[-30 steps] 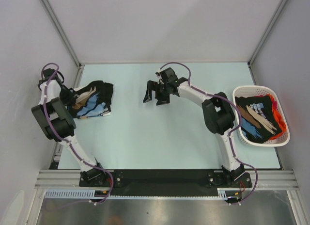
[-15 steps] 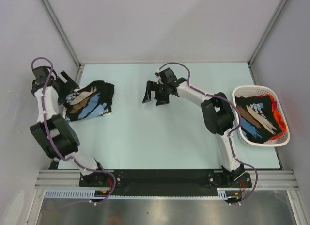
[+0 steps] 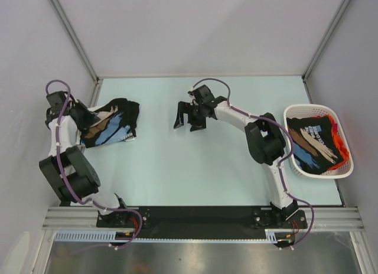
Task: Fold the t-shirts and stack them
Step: Neatly place the folded tshirt to the corner
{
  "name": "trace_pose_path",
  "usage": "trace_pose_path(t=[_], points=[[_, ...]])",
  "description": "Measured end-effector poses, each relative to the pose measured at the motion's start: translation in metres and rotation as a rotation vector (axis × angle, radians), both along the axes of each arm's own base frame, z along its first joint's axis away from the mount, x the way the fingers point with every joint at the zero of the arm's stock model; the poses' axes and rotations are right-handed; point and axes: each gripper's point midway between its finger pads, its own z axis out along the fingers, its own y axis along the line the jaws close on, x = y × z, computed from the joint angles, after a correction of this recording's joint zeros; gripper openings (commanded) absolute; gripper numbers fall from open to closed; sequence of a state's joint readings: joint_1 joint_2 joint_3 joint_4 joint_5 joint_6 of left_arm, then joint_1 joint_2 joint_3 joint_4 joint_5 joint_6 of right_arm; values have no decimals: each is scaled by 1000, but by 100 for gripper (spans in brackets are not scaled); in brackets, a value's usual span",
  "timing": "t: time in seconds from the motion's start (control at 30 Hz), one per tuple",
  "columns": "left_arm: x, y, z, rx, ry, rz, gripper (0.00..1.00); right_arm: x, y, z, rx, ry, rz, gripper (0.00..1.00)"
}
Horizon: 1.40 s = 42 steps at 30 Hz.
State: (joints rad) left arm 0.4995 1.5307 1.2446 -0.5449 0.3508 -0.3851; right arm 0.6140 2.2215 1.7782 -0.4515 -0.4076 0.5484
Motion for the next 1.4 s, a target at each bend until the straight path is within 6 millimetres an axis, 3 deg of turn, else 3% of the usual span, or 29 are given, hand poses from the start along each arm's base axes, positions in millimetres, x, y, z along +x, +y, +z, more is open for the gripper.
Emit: trace_pose_path(t=[0.1,0.17,0.33,0.57,0.7,0.83,1.0,1.23,1.4], points=[[5,-6,-28,-88,41,-12,0,-2,-1,-1,-6,4,3,100],[12,-12,-34,-153,26,-31,0,-2,-2,-1,-8,3,4,100],[43,-38,-26,-363,-142,-134,0,-4,-4,2,-16,3,13,100],[48,-73,1,-618,-347,-278,0,-11,-11,0,-29,15,15,100],[52,-77,-5,-716,-377,-308,0,-13,-14,-4,-35,26,14,100],[64,-73,-23,-861,-405,-281,0,-13,-14,-4,-34,26,13,100],[80,-59,-62,-1058,-358,-168,0,-12,-15,-3,-32,28,12,100],[111,-39,-44,-973,-429,-228,0,-9,-19,-4,-34,30,2,100],[143,-18,-53,-903,-396,-253,0,-8,-22,-4,-37,34,-4,100]])
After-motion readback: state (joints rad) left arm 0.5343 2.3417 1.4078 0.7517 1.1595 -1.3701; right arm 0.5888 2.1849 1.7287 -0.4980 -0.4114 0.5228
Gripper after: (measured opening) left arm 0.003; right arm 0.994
